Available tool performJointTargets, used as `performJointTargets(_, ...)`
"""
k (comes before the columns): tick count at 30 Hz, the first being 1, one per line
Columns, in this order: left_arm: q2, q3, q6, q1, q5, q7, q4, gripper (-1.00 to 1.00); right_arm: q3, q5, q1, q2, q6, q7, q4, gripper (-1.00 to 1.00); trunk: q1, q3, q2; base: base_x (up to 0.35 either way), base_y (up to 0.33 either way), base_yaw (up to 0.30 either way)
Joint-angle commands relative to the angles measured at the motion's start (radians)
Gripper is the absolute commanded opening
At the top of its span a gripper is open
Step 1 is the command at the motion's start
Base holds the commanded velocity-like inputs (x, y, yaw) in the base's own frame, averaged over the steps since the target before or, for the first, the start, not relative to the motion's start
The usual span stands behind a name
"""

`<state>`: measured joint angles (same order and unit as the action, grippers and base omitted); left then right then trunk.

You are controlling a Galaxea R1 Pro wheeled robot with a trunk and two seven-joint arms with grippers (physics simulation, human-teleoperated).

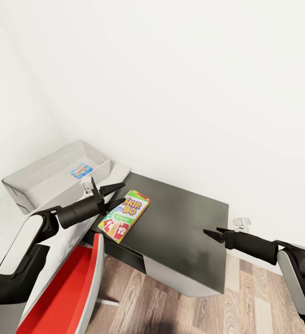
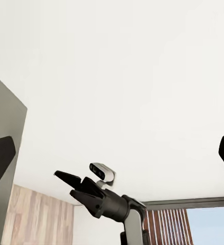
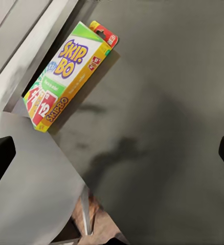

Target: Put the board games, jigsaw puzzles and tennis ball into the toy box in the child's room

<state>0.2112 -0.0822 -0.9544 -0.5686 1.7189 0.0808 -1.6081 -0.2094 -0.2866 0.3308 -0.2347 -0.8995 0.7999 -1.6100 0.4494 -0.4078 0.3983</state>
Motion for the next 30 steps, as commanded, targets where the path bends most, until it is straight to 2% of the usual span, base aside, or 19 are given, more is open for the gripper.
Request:
performJointTargets(1,0.001,0.001,-0.001,0.005,0.01,0.007,-0.001,1.0,0.0,0.001,0.001,0.0,-0.004,0.003,0.0,1.0,0.001,0.0,0.002,0.0,0.0,0.006)
performJointTargets(13,0.001,0.003,-0.001,0.049,0.01,0.004,0.0,1.0,0.002,0.001,-0.001,-0.002,0.005,0.003,0.0,1.0,0.001,0.02,0.002,0.0,0.0,0.035)
performJointTargets(30,-0.007,-0.002,0.004,0.058,0.007,0.01,0.0,1.0,0.003,0.001,-0.003,-0.005,0.033,0.002,0.0,1.0,0.001,0.048,0.002,0.0,0.0,0.005)
